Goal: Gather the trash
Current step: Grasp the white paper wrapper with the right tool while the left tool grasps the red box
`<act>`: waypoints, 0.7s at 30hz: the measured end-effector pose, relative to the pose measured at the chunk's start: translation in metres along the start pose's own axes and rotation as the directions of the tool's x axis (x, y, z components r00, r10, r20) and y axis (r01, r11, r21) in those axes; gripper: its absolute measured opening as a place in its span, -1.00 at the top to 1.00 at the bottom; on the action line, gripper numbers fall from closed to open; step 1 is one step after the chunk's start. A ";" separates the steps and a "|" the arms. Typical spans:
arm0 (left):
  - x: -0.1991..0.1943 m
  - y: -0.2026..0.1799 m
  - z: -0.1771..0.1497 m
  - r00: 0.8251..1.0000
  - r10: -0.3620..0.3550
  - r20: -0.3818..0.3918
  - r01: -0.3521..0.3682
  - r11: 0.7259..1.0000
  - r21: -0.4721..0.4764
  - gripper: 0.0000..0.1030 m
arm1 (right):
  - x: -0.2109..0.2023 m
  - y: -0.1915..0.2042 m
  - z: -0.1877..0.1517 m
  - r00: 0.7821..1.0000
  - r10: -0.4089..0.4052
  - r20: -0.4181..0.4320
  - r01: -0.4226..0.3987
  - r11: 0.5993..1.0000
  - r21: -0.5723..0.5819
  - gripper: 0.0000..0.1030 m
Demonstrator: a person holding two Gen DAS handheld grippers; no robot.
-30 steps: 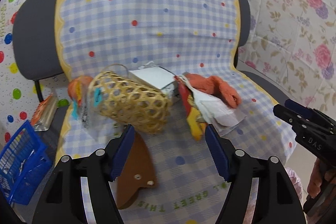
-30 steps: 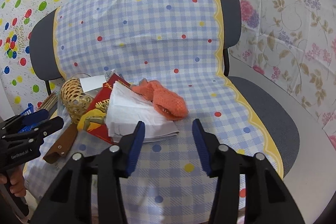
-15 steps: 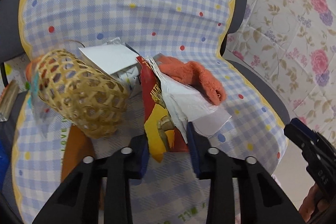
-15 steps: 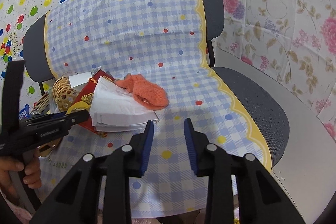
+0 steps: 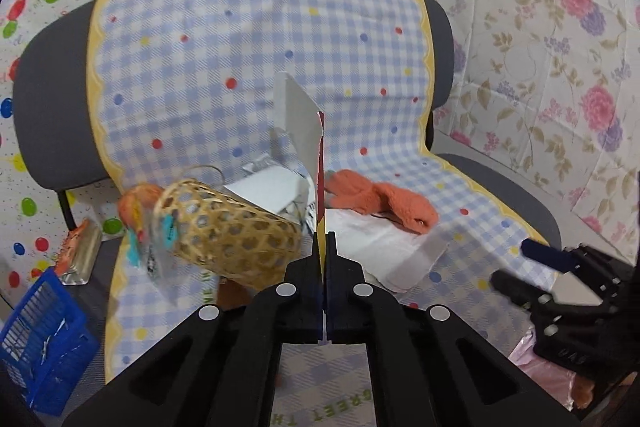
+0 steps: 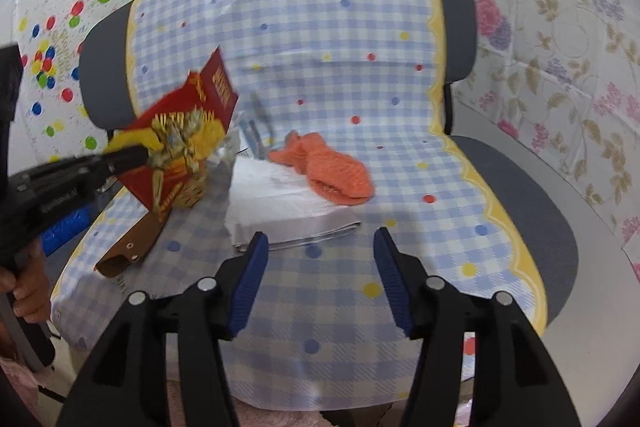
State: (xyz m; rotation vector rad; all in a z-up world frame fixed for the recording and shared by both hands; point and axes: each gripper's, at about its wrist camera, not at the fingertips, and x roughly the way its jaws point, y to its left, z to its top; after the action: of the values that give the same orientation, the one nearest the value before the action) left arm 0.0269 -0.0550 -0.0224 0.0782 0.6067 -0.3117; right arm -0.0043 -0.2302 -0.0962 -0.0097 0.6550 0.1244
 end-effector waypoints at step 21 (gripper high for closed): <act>0.012 0.034 0.005 0.999 -0.014 0.039 0.017 0.998 -0.062 0.99 | 0.123 0.047 0.015 0.985 0.042 -0.167 -0.061 0.992 -0.107 -0.38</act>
State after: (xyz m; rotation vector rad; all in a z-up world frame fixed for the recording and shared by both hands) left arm 0.0493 -0.0265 -0.0256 0.0077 0.5783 -0.3083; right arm 0.0963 -0.1688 -0.1574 -0.1117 0.8127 0.2119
